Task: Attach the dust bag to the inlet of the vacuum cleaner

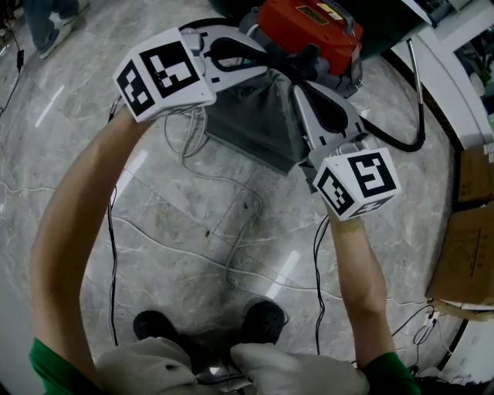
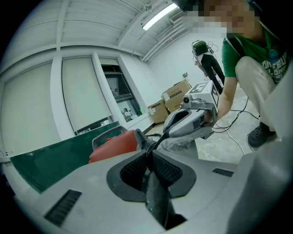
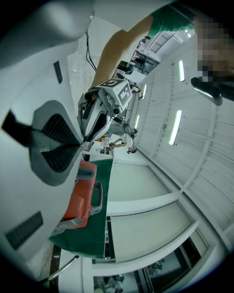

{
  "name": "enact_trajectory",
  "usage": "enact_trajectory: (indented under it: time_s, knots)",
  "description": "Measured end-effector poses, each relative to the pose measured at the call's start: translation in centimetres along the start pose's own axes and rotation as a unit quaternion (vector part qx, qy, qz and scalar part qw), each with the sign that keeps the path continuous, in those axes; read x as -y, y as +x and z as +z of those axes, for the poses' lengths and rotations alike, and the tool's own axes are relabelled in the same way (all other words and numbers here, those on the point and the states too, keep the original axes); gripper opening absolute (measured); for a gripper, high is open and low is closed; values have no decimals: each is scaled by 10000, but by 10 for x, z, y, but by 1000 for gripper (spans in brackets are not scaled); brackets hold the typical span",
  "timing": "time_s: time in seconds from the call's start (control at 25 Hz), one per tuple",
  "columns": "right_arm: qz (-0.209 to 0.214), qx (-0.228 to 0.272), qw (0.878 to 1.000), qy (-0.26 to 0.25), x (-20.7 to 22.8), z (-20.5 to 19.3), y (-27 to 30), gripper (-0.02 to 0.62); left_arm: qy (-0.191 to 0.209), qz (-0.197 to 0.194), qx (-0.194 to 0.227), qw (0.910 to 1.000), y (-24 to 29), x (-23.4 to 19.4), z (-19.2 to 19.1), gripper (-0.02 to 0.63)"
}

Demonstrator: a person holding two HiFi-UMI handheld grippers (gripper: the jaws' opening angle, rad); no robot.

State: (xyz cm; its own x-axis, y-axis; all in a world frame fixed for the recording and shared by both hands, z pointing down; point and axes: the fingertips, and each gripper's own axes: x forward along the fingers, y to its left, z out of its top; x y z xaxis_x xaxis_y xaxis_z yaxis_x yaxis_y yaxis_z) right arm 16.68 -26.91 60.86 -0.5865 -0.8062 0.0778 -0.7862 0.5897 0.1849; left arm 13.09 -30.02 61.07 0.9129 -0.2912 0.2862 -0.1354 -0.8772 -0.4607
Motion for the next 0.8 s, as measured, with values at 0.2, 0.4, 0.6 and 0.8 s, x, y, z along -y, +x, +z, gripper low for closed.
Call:
enact_trajectory:
  time_s: [0.2, 0.4, 0.6, 0.8]
  knots:
    - [-87, 1, 9998, 184, 18, -3, 2, 20, 14, 16, 24, 10000, 11, -7, 1, 39]
    - [-153, 27, 9997, 180, 31, -5, 4, 20, 57, -17, 26, 10000, 22, -14, 2, 39]
    - [-177, 87, 9996, 218, 40, -7, 5, 20, 164, -71, 5, 9998, 32, -19, 2, 40]
    - [-207, 132, 9994, 250, 49, -8, 6, 20, 303, -158, -9, 9994, 42, -25, 2, 41]
